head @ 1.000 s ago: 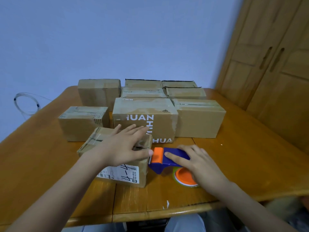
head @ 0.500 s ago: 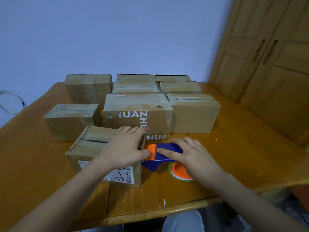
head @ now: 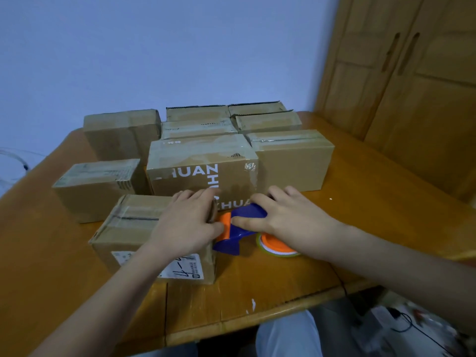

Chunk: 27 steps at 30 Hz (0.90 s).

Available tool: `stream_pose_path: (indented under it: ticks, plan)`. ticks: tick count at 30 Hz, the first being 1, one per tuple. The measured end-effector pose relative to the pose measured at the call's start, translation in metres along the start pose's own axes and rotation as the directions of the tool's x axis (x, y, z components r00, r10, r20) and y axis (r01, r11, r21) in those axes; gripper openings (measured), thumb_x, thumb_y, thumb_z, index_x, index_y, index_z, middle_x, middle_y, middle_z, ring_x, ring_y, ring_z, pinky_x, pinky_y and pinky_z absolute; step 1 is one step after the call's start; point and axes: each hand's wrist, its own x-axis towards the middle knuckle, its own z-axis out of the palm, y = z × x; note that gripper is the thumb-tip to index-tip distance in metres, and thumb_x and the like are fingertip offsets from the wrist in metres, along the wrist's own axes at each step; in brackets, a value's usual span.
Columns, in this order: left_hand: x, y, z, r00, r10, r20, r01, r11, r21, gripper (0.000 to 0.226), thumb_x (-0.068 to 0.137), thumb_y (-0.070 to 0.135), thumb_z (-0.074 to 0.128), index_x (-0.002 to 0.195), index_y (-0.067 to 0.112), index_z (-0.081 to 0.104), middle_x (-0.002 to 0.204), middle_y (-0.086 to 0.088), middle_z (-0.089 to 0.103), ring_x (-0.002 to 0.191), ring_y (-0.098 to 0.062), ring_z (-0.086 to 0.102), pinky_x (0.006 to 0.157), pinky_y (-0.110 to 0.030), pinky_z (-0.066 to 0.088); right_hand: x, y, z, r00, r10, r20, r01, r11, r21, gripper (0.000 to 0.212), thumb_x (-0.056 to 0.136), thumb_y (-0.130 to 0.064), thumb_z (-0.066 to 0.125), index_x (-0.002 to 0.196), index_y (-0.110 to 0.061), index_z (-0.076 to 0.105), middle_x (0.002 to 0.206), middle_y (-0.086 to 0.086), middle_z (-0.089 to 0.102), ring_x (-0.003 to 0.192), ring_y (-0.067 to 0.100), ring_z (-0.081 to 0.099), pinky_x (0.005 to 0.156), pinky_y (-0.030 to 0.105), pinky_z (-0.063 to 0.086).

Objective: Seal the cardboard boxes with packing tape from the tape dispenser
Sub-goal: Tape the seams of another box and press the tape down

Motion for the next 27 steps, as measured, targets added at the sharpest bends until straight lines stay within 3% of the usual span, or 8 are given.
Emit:
stream_pose_path:
  ticks: [4,6,8,13,17,20,23,27]
  plan:
    - [0.001,0.000,0.001,1.000,-0.024,-0.002,0.024,1.000,-0.007,0.085,0.066,0.050,0.039,0.147,0.025,0.028,0.143,0.003,0.045,0.128,-0.019,0.036,0.103,-0.033,0.030,0.004,-0.006,-0.016,1.000,-0.016,0.023,0.018,0.997,-0.077,0.059,0.097,-0.018,0.052,0.147,-0.032,0.025,0.136,0.022,0.039,0.117,0.042,0.040,0.087,0.050,0.038]
    - [0.000,-0.002,0.002,1.000,-0.018,-0.018,0.018,1.000,0.000,0.083,0.068,0.050,0.040,0.147,0.025,0.029,0.144,0.003,0.045,0.128,-0.019,0.036,0.102,-0.033,0.031,0.007,-0.017,-0.015,0.983,-0.075,0.165,0.098,0.985,-0.142,0.056,0.097,-0.019,0.050,0.148,-0.028,0.027,0.138,0.025,0.035,0.122,0.046,0.034,0.092,0.054,0.035]
    - [-0.002,-0.002,0.002,0.999,-0.012,-0.031,0.012,1.000,-0.004,0.077,0.076,0.050,0.046,0.147,0.026,0.030,0.143,0.003,0.045,0.128,-0.019,0.036,0.102,-0.033,0.031,0.008,-0.023,-0.014,0.968,-0.029,0.250,0.063,0.990,-0.129,0.058,0.099,-0.021,0.047,0.150,-0.029,0.020,0.140,0.025,0.030,0.126,0.046,0.029,0.095,0.054,0.033]
    - [0.000,-0.003,0.003,0.999,-0.024,-0.049,0.023,1.000,-0.006,0.082,0.072,0.054,0.046,0.147,0.026,0.029,0.141,0.004,0.046,0.128,-0.016,0.035,0.102,-0.030,0.030,0.003,0.011,-0.024,0.980,0.195,0.027,-0.192,0.977,-0.098,0.059,0.099,-0.018,0.047,0.148,-0.038,0.021,0.134,0.017,0.039,0.114,0.038,0.040,0.088,0.047,0.035]
    - [0.000,-0.006,0.001,0.998,-0.033,-0.062,0.033,0.999,-0.015,0.064,0.088,0.054,0.048,0.142,0.022,0.036,0.134,0.003,0.050,0.125,-0.016,0.038,0.101,-0.032,0.031,-0.001,0.022,-0.018,0.944,0.319,0.082,-0.328,0.935,0.135,0.069,0.097,-0.007,0.039,0.148,-0.047,0.015,0.134,0.006,0.037,0.114,0.029,0.037,0.090,0.039,0.032]
    - [0.004,-0.012,0.000,0.995,-0.098,-0.018,0.086,0.935,-0.344,0.042,0.099,0.038,0.041,0.139,0.027,0.040,0.127,0.007,0.056,0.125,-0.016,0.039,0.102,-0.035,0.034,-0.005,0.032,-0.003,0.922,0.381,0.075,-0.379,0.843,0.382,0.077,0.092,0.002,0.047,0.144,-0.050,0.026,0.122,0.000,0.047,0.107,0.023,0.044,0.086,0.033,0.039]
    - [0.004,-0.018,-0.010,0.994,-0.106,0.040,0.107,0.768,-0.632,0.035,0.101,0.024,0.039,0.136,0.027,0.045,0.123,0.009,0.057,0.119,-0.010,0.047,0.090,-0.021,0.038,-0.007,0.035,0.008,0.900,0.430,0.076,-0.398,0.735,0.549,0.083,0.085,0.011,0.049,0.140,-0.049,0.035,0.114,0.000,0.052,0.105,0.022,0.050,0.084,0.035,0.046]
    - [0.000,-0.025,-0.027,0.993,0.087,-0.085,-0.118,0.870,-0.479,0.029,0.098,0.017,0.045,0.124,0.019,0.057,0.121,0.007,0.059,0.111,-0.002,0.053,0.092,-0.016,0.043,-0.013,0.038,0.008,0.877,0.478,0.054,-0.377,0.614,0.693,0.087,0.080,0.019,0.046,0.132,-0.051,0.041,0.118,0.000,0.056,0.111,0.015,0.051,0.087,0.022,0.045]
